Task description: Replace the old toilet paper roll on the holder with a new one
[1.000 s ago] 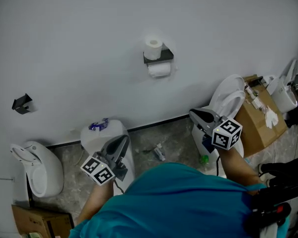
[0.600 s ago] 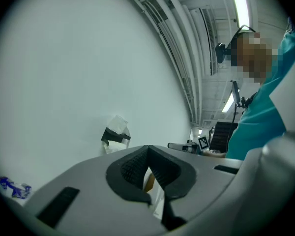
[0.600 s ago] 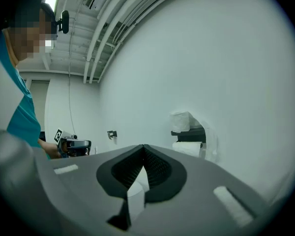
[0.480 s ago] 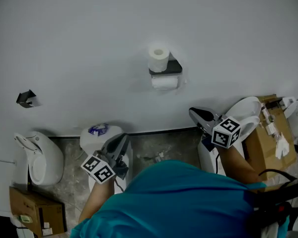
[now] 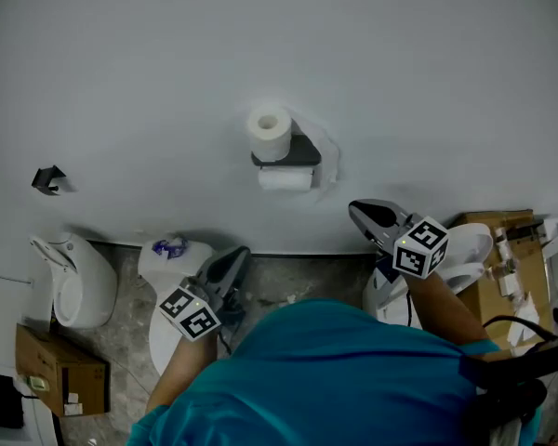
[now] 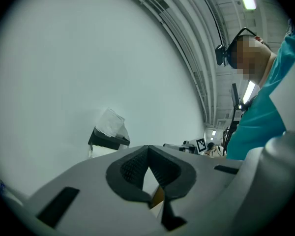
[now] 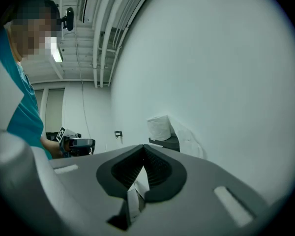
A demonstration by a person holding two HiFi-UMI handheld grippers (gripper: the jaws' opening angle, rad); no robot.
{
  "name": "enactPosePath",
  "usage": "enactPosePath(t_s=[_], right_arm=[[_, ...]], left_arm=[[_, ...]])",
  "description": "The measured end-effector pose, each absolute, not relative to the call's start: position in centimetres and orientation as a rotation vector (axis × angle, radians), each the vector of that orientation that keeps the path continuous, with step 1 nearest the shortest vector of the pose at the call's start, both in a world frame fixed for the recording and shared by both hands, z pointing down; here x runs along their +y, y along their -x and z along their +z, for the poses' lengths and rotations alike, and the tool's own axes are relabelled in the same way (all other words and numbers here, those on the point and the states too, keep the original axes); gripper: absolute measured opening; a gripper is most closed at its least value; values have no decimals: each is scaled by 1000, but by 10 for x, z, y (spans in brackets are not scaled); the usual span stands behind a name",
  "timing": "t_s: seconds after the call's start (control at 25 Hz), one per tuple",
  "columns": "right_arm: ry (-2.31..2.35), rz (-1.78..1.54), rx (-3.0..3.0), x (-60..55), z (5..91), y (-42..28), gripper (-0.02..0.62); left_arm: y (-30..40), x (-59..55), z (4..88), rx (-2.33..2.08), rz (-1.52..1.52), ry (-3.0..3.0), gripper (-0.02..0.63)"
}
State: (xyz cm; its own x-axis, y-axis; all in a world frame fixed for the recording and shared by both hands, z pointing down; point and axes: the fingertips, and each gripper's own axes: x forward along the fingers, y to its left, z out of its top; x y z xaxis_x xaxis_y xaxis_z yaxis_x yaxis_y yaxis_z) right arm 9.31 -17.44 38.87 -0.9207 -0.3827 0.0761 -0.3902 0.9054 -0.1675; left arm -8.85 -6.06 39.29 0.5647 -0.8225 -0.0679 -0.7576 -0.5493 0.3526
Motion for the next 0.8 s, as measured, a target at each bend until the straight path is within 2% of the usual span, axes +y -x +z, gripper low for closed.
enactPosePath(t_s=[0.36,0.8], right_arm=[[-623,335,-2994,-210,408,-88,2],[-891,282,-2957,-251,382,-32,2]], left_arm=[[92,-110,402,-1254,-285,-2533,8],[161,-182,403,-1045,-163,-2692,9]])
